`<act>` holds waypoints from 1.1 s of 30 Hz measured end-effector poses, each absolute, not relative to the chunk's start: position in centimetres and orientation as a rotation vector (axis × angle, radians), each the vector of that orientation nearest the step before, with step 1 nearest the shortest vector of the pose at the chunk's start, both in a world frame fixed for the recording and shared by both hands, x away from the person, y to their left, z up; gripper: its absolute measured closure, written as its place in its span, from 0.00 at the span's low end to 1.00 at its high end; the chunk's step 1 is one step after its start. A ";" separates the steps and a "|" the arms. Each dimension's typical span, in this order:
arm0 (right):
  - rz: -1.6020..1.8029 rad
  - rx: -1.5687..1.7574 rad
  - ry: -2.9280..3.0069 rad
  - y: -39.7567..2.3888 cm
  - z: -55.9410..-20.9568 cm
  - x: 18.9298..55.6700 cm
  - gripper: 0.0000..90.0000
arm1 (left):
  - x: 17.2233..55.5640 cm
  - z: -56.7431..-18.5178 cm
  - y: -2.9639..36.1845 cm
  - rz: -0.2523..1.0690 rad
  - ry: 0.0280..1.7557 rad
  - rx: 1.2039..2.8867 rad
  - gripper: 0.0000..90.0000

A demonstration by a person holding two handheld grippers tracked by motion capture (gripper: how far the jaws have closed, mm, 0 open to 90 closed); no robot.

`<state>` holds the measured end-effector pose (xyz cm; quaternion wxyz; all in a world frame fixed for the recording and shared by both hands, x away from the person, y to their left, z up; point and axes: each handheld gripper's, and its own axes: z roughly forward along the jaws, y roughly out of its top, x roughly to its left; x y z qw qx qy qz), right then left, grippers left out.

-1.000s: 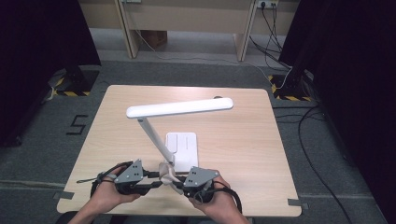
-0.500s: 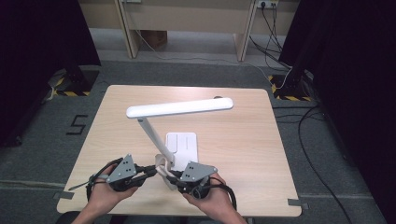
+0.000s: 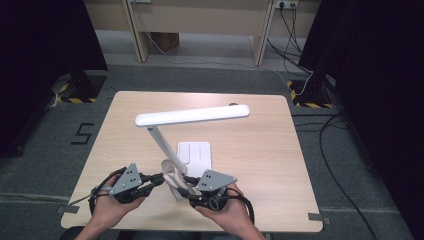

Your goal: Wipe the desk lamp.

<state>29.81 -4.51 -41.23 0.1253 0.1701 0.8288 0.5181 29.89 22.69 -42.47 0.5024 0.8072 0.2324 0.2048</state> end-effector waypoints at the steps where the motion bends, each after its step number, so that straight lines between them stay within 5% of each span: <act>1: 1.518 0.501 2.406 -4.6 -41.1 29.9 0.65 | 29.9 -42.4 22.9 0.505 0.566 1.945 0.95; 10: 1.613 0.630 2.294 -6.3 -40.5 31.8 0.67 | 29.8 -41.6 24.3 0.559 0.604 1.905 0.95; 13: 1.486 0.757 2.280 -7.1 -42.3 33.6 0.85 | 29.6 -41.0 25.0 0.585 0.624 1.879 0.95; 18: 1.286 0.841 2.377 -6.4 -45.4 35.3 0.99 | 29.5 -39.9 25.7 0.622 0.634 1.841 0.95; 33: 1.079 0.949 2.426 -4.8 -49.3 38.1 1.00 | 29.2 -36.8 27.4 0.701 0.652 1.722 0.95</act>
